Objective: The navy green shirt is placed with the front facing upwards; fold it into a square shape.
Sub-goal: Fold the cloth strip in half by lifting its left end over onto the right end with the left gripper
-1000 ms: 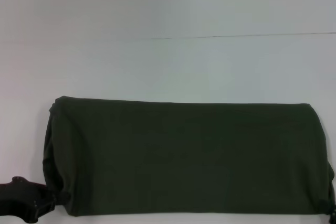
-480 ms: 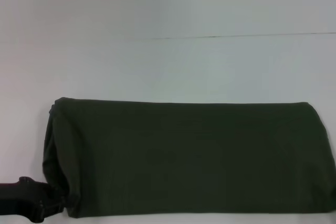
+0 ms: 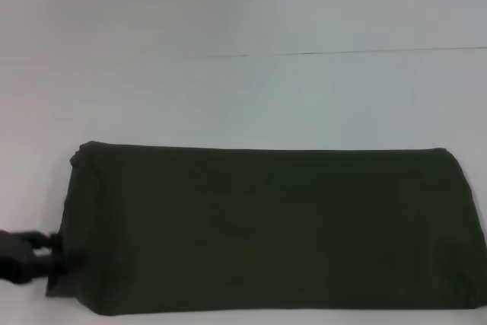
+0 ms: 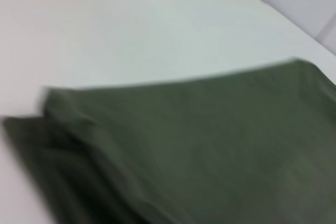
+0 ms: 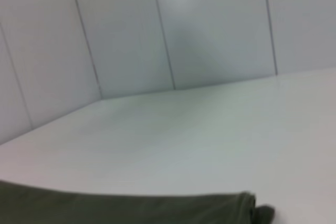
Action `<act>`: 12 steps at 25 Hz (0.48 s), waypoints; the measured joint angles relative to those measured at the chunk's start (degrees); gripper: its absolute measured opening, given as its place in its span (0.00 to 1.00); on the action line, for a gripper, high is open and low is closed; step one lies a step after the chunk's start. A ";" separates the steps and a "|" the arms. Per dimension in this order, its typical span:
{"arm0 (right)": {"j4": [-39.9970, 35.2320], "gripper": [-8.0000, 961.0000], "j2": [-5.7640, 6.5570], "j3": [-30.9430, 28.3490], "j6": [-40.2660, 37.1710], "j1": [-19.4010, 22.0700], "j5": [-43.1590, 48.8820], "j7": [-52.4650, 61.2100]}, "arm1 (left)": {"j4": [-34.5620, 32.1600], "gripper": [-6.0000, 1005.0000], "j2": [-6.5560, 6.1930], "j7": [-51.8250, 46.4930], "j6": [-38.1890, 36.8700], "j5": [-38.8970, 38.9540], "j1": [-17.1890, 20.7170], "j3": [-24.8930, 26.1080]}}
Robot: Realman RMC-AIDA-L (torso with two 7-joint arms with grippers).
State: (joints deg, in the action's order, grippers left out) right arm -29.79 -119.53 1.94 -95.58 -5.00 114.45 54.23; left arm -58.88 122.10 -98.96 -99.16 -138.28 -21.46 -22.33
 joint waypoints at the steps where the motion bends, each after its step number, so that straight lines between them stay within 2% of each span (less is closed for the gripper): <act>1: -0.22 0.63 0.00 -0.23 -0.01 -0.40 -0.01 0.04 | 0.12 0.48 -0.29 -0.11 0.53 0.06 -0.31 2.26; 3: -0.75 0.72 0.06 -0.33 -0.03 -1.45 0.06 0.41 | 0.71 0.56 -0.79 -0.51 1.22 0.52 -1.19 7.20; 6: -1.41 0.79 0.17 0.06 -0.02 -3.62 0.33 1.93 | 2.30 0.68 -1.44 -2.45 1.12 2.89 -2.21 10.89; 8: -1.81 0.84 0.18 0.52 -0.01 -5.55 0.96 2.91 | 3.46 0.74 -1.78 -6.22 1.75 4.01 -2.71 10.79; 10: -2.10 0.84 0.18 1.35 0.03 -7.77 2.09 3.34 | 3.90 0.80 -2.06 -10.00 2.49 3.67 -3.28 9.57; 12: -2.20 0.84 0.18 2.34 0.29 -9.96 3.33 3.43 | 3.96 0.80 -2.34 -13.60 2.76 3.27 -3.69 7.56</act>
State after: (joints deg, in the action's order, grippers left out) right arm -31.98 -119.35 4.28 -95.29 -14.95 117.78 57.66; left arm -54.92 119.76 -112.56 -96.39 -135.02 -25.15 -14.77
